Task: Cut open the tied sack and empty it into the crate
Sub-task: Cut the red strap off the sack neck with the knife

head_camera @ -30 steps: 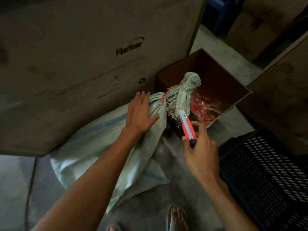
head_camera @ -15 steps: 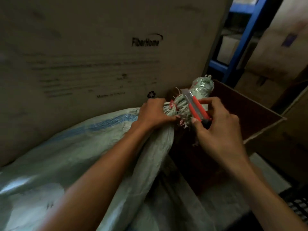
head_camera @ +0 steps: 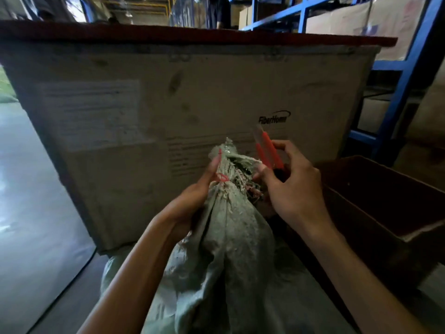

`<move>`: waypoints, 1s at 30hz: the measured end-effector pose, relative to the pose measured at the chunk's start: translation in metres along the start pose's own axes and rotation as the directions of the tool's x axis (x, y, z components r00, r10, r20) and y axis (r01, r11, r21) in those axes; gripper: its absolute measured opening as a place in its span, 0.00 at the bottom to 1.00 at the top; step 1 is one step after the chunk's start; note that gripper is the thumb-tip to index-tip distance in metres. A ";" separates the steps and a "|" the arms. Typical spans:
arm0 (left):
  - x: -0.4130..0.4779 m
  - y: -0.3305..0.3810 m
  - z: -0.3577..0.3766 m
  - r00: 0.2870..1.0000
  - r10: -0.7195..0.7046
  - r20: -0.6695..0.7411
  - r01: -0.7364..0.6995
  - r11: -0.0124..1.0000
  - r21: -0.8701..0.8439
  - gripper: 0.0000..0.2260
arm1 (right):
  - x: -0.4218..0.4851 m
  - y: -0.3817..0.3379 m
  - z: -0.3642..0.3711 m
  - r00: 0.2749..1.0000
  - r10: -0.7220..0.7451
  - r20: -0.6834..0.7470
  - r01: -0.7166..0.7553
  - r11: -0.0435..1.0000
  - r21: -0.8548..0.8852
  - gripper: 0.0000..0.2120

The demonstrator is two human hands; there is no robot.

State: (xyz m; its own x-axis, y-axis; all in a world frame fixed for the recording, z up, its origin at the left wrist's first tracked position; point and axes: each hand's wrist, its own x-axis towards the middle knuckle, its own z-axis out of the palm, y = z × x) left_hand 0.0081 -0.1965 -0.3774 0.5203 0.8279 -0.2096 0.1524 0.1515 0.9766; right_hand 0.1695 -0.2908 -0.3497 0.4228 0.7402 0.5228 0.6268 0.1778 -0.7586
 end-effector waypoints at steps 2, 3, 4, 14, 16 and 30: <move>-0.017 -0.008 -0.010 0.999 -0.013 -0.033 0.011 0.999 -0.049 0.34 | -0.011 -0.002 0.007 1.000 -0.013 0.027 0.013 1.000 -0.001 0.16; -0.023 -0.013 -0.013 0.998 -0.012 -0.062 0.009 0.999 -0.053 0.32 | -0.018 -0.002 0.008 0.999 -0.023 0.044 0.023 1.000 -0.014 0.16; -0.029 -0.016 -0.014 0.996 -0.004 -0.090 -0.002 0.998 -0.064 0.31 | -0.025 -0.001 0.009 0.998 -0.030 0.056 0.031 0.999 -0.015 0.16; -0.029 -0.043 0.008 0.869 0.215 -0.446 -0.326 0.926 -0.190 0.19 | -0.053 0.014 0.006 0.971 -0.135 0.195 0.154 0.984 -0.088 0.18; -0.025 -0.044 0.011 0.846 0.240 -0.476 -0.381 0.897 -0.225 0.23 | -0.057 0.015 0.010 0.959 -0.151 0.239 0.179 0.979 -0.098 0.19; 0.002 -0.054 0.024 0.902 0.162 -0.400 -0.347 0.824 -0.448 0.16 | -0.071 0.026 0.002 0.948 -0.173 0.267 0.287 0.828 -0.481 0.26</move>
State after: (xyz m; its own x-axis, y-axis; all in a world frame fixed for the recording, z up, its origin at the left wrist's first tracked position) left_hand 0.0209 -0.2155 -0.4312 0.1577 0.9874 -0.0122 -0.4314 0.0800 0.8986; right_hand 0.1551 -0.3373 -0.4071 0.1177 0.8438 0.5236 0.9554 0.0476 -0.2915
